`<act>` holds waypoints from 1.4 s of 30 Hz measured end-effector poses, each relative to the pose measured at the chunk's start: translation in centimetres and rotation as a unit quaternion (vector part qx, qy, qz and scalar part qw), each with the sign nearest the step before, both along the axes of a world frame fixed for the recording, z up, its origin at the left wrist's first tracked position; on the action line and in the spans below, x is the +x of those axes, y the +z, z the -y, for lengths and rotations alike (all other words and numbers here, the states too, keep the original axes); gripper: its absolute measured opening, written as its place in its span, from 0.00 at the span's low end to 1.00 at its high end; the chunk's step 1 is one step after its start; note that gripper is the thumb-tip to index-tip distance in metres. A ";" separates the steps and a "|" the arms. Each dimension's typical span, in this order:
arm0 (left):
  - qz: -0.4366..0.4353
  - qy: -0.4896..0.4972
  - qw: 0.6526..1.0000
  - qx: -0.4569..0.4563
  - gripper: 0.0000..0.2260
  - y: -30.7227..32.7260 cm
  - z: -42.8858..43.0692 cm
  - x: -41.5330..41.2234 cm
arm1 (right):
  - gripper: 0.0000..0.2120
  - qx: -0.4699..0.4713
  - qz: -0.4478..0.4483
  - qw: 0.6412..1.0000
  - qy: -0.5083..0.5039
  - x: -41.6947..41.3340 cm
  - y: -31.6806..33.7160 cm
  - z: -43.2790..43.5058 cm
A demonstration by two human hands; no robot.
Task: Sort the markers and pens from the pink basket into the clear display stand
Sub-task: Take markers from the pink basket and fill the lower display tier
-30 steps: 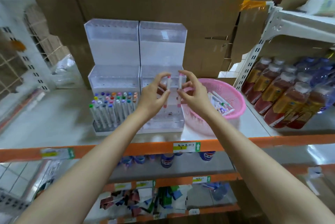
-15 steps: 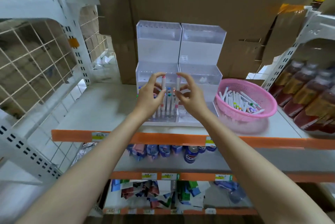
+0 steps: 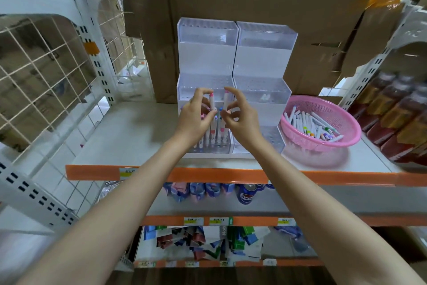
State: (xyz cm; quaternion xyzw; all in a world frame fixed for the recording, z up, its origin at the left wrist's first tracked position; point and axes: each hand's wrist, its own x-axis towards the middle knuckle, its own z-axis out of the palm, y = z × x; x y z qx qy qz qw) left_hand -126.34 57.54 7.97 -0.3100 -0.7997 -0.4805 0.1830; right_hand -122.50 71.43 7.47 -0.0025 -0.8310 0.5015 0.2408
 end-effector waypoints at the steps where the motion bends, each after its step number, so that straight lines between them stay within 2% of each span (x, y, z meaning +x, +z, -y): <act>1: -0.007 -0.001 1.000 -0.005 0.17 0.0 0.0 0.0 | 0.25 -0.004 -0.001 1.000 0.000 -0.1 -0.1 0.0; 7: -0.021 -0.026 0.997 -0.067 0.14 -0.1 0.3 -0.3 | 0.19 -0.003 -0.020 1.000 0.016 0.0 0.5 0.4; 16: 0.005 -0.025 0.999 -0.041 0.09 -0.2 1.1 -0.6 | 0.13 0.023 -0.019 1.000 0.009 0.2 0.5 1.0; 25: 0.006 -0.031 0.997 -0.065 0.10 -0.6 1.3 -0.5 | 0.13 0.024 -0.011 1.000 0.006 0.5 0.6 1.3; 29: -0.020 -0.027 0.995 -0.093 0.10 -0.8 1.5 -0.4 | 0.12 0.025 -0.009 1.000 0.003 0.6 0.5 1.2; 39: -0.038 0.017 0.995 -0.093 0.07 -0.7 1.7 -1.4 | 0.11 0.044 -0.020 0.999 -0.003 0.6 0.7 1.3; 42: -0.052 0.011 0.991 -0.125 0.07 -1.2 1.9 -1.8 | 0.10 0.048 -0.022 0.999 -0.001 0.6 0.6 1.3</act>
